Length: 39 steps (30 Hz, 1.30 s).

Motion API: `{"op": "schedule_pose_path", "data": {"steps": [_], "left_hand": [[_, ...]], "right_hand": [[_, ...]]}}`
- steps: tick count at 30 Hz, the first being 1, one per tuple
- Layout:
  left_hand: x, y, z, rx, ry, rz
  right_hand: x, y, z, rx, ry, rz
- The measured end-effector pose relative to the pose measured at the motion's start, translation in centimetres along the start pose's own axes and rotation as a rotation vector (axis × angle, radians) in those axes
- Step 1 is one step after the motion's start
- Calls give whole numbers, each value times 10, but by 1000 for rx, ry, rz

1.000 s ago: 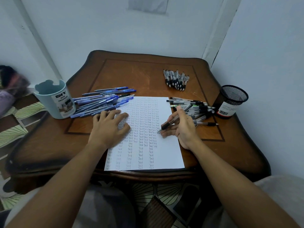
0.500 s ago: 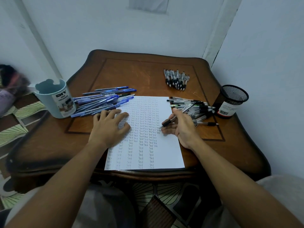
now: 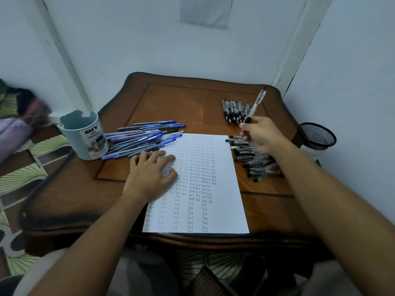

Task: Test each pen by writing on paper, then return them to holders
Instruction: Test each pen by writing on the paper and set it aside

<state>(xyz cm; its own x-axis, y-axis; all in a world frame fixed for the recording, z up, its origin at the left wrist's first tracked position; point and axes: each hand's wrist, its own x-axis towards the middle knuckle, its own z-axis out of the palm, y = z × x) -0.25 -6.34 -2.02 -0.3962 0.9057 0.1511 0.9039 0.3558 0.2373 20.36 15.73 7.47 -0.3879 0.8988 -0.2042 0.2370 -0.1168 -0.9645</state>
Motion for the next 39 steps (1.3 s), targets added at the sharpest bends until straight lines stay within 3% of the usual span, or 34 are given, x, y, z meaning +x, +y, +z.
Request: {"op": "schedule_pose_path", "data": {"steps": [5,10,19,26,32,39], "left_hand": [[0,1,0,-11,-1,6],[0,2,-1,-15,-17,6],[1,0,-2,-26,-22,4],[1,-2,-1,-15,-17,5],[0,-2,-1,3,-12,3],[0,-1,0,0,-14,2]], "right_hand": [[66,-9,-18,-320,161,18],[89,-5,-17,-680,220,-31],[95,8,1,-817,287,-98],[81,5,-2,-916,205,-143],[64,6,-13,-1107,-123,-154],[61,11,-14,-1239,-149,-158]]}}
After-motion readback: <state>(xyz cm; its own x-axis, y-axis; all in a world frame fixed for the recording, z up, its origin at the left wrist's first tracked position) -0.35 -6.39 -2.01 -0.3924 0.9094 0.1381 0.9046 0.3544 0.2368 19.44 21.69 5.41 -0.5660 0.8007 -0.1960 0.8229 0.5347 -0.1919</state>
